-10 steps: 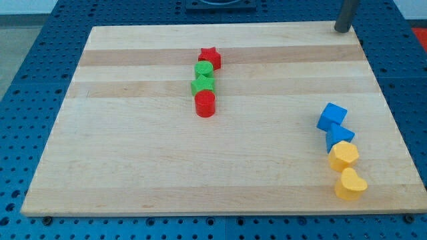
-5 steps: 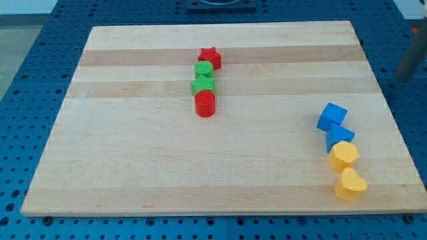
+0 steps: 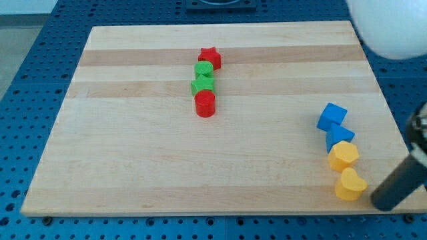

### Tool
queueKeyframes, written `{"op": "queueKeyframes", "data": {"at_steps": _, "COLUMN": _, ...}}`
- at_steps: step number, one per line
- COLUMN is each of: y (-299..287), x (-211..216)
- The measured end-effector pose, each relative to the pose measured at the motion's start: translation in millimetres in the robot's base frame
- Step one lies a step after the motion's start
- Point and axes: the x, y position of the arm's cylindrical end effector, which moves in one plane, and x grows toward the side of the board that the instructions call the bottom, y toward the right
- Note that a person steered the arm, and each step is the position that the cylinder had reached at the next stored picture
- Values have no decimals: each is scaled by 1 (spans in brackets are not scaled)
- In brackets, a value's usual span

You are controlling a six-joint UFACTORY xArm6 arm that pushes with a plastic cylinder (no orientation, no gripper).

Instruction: Move the yellow heart to the left of the blue triangle

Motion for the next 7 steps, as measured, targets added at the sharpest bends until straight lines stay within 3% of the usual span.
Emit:
{"op": "queueKeyframes", "data": {"at_steps": 2, "y": -57, "x": -2}}
{"op": "queueKeyframes", "data": {"at_steps": 7, "y": -96, "x": -71}}
